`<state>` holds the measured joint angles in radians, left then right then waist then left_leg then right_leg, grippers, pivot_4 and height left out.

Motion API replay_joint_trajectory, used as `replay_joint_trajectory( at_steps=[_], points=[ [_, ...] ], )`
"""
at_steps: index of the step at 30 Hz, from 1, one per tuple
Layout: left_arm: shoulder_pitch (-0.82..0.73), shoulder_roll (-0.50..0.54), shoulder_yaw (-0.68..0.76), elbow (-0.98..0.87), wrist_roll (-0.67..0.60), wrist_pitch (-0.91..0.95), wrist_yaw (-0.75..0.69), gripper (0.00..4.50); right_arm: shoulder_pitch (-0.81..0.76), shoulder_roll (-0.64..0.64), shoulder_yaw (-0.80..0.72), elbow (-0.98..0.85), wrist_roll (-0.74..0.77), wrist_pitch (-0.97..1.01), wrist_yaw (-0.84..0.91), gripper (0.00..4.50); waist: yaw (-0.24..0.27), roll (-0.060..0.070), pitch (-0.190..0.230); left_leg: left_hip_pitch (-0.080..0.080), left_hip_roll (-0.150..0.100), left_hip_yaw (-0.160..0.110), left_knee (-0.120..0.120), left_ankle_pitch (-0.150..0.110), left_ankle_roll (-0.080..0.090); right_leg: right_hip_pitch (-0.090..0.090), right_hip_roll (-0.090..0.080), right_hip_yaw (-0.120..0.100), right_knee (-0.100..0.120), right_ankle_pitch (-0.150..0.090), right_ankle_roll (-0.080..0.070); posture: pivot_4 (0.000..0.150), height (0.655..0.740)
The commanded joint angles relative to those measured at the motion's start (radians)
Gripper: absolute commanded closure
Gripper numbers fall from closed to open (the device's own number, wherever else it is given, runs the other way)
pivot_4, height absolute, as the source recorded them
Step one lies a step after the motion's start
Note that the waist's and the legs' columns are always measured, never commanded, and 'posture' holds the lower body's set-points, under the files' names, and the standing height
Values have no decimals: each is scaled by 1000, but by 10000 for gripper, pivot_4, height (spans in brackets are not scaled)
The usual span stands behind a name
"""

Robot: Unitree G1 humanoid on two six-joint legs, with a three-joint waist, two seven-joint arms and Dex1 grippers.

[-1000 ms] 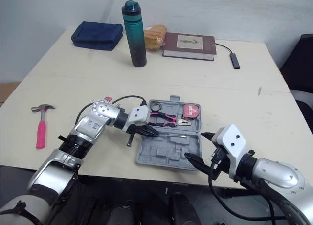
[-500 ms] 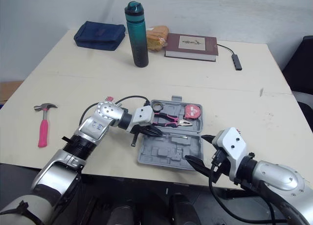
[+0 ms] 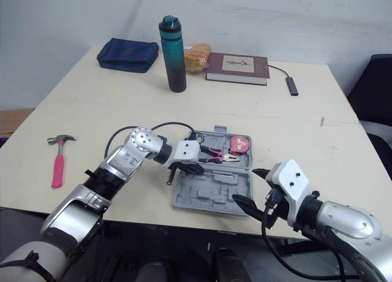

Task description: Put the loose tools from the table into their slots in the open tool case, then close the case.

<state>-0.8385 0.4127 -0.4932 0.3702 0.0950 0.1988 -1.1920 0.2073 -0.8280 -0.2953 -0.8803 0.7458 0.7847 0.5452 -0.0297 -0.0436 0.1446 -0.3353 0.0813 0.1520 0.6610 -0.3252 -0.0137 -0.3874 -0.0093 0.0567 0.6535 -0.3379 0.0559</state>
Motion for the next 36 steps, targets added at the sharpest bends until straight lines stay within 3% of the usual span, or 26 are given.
replay_joint_trajectory(
  at_steps=[1,6,12,15,16,19,23,29,36],
  points=[
    [40,0,-64,76,75,36,2,44374,5,0,-39,-33,1,-14,-8,0,0,0,0,0,0,0,0,0,0,0,0,0,0,0,0,1500,7377],
    [51,-14,13,2,-25,60,-36,44374,17,3,-42,-37,-10,-20,-15,0,1,0,0,-2,0,0,0,0,0,-1,-1,0,0,0,0,1500,7377],
    [113,10,217,-153,-229,126,-54,44374,-7,8,-76,-21,-21,-49,-13,0,-4,3,4,-9,1,0,-1,0,-1,-9,0,0,0,0,0,1500,7377],
    [217,65,393,-362,-448,249,-91,36706,-67,7,-103,-15,66,-50,8,0,-12,3,6,-17,2,0,0,5,-9,-18,1,0,3,0,0,1500,7377],
    [247,70,445,-413,-497,258,-74,32026,-91,9,-109,-10,101,-47,13,0,-15,4,8,-21,2,0,1,6,-10,-24,1,0,6,0,0,1500,7377],
    [359,91,622,-547,-576,417,120,18110,-232,-2,-94,46,241,-24,27,0,-21,8,13,-20,3,0,1,7,-11,-24,1,-1,6,0,0,1500,7377],
    [563,140,828,-713,-634,536,284,703,-418,-25,0,136,283,-2,78,0,-35,8,18,-19,2,-1,1,7,-10,-22,1,-1,6,0,0,1500,7377],
    [796,122,1105,-854,-666,578,503,703,-609,-21,133,274,240,-16,191,0,-26,3,23,-21,1,-4,1,7,-10,-23,0,-2,4,0,0,1500,7377],
    [1161,0,1339,-1024,-726,524,591,703,-705,15,246,391,145,-64,319,0,-29,2,24,-22,2,-1,-1,2,-9,-23,-3,-4,-3,-1,-1,1500,7377]
  ],
)
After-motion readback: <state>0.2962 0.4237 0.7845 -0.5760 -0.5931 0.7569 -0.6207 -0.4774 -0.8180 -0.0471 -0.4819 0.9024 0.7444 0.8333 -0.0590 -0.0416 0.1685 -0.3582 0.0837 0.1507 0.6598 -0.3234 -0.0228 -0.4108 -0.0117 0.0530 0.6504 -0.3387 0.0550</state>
